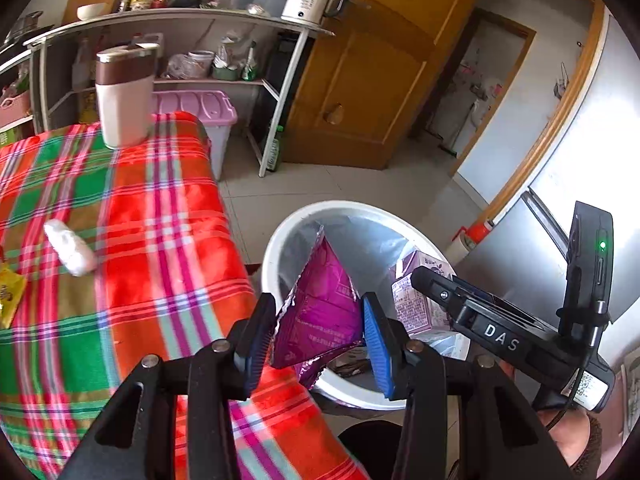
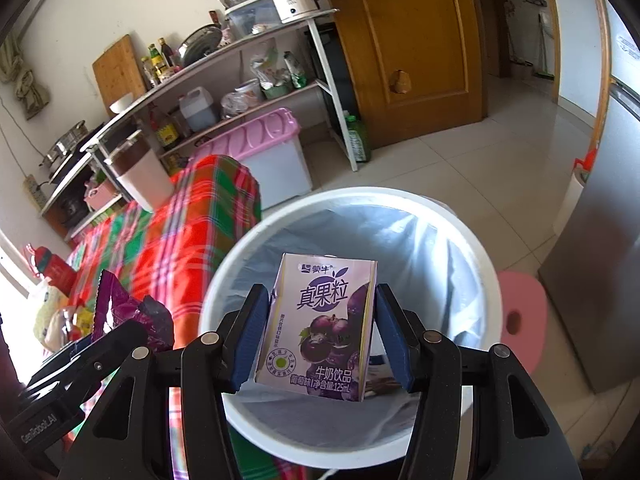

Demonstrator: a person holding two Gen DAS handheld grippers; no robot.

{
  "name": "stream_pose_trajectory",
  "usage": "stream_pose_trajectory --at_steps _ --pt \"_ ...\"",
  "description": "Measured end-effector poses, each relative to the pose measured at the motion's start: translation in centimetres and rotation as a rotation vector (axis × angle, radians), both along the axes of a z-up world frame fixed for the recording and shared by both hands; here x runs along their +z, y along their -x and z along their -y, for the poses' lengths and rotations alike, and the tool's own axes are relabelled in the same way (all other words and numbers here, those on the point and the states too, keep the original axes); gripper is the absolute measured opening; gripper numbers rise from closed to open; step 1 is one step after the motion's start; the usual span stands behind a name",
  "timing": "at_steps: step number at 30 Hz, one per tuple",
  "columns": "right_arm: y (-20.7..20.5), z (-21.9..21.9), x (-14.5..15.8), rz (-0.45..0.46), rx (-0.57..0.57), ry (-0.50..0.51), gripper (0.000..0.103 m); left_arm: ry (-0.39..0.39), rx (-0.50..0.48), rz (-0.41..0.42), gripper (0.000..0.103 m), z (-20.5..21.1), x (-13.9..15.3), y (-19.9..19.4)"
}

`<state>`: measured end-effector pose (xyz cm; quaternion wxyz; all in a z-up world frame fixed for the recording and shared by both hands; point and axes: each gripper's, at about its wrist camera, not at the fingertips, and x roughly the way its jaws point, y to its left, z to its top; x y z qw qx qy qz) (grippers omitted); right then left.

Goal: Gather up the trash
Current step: 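Open both tools to drop the snack bag and juice box into the bin, then move both open tools back over the table toward the remaining trash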

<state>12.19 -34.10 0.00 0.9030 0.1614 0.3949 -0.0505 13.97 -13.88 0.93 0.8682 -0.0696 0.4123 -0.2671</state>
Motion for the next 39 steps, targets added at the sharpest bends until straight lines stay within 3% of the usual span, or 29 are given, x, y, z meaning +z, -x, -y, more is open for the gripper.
stream_pose_trajectory --at_steps 12,17,39 --pt "-0.3 2.4 -2.1 -0.056 -0.015 0.059 0.055 -0.035 -0.057 -0.031 0.046 4.1 -1.5 -0.2" --pt "-0.2 2.6 -2.4 -0.068 -0.007 0.057 0.056 -0.045 -0.052 -0.036 0.051 4.3 -1.6 -0.3" --pt "2.1 -0.5 0.4 0.013 0.014 0.023 0.059 -0.028 0.053 0.034 0.061 -2.3 0.7 1.9"
